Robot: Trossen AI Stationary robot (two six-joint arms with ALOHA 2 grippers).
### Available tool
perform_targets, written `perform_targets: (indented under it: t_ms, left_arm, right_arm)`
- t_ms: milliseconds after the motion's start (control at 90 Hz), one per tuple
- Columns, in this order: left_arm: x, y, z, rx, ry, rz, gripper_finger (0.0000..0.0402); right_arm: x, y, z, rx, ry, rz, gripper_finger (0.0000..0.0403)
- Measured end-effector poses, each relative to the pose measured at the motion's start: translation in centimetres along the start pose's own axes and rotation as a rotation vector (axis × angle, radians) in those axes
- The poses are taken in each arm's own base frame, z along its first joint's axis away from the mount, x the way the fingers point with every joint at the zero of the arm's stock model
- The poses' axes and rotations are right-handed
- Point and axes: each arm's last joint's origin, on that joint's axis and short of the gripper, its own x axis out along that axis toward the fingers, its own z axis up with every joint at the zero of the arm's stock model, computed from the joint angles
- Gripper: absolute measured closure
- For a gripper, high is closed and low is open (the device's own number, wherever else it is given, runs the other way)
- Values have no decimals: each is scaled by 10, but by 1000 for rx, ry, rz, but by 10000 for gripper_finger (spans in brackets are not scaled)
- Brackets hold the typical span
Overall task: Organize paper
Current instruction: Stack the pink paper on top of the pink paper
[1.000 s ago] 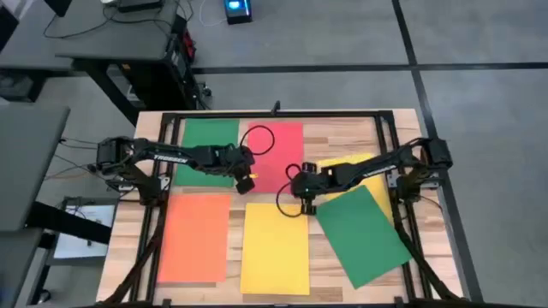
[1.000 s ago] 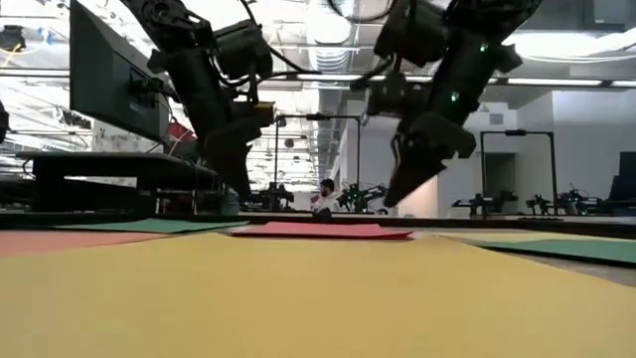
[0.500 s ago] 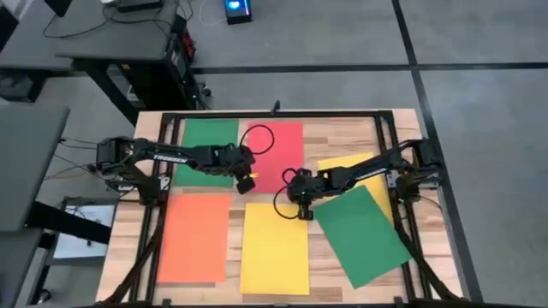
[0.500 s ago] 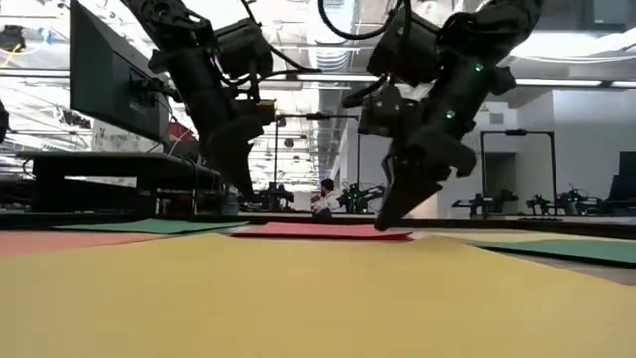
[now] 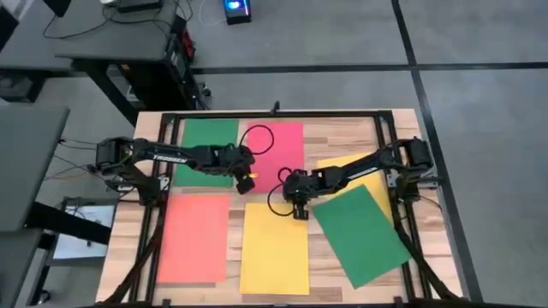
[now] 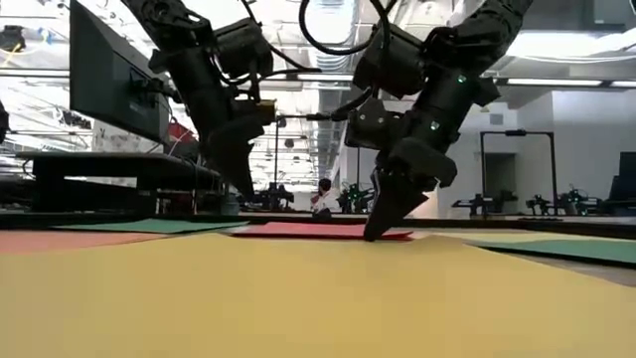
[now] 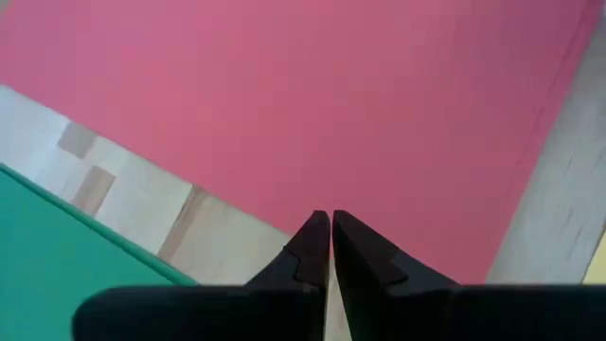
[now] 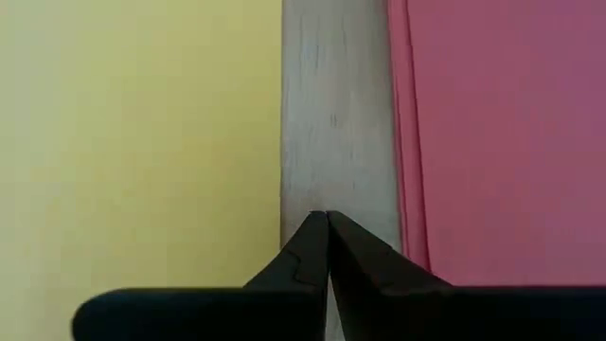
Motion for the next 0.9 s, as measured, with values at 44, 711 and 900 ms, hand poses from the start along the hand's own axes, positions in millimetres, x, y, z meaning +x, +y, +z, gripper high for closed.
perform_targets:
  t_ms: [44, 711, 900]
  left_arm:
    - [0, 0, 0, -1, -2, 0, 400]
    - [0, 0, 0, -2, -5, -1, 400]
    - [0, 0, 0, -2, -5, -1, 400]
  right_arm:
    - [0, -3, 0, 7, -2, -3, 403]
    - [2, -19, 0, 33, -1, -109, 403]
    - [2, -20, 0, 35, -9, -139, 403]
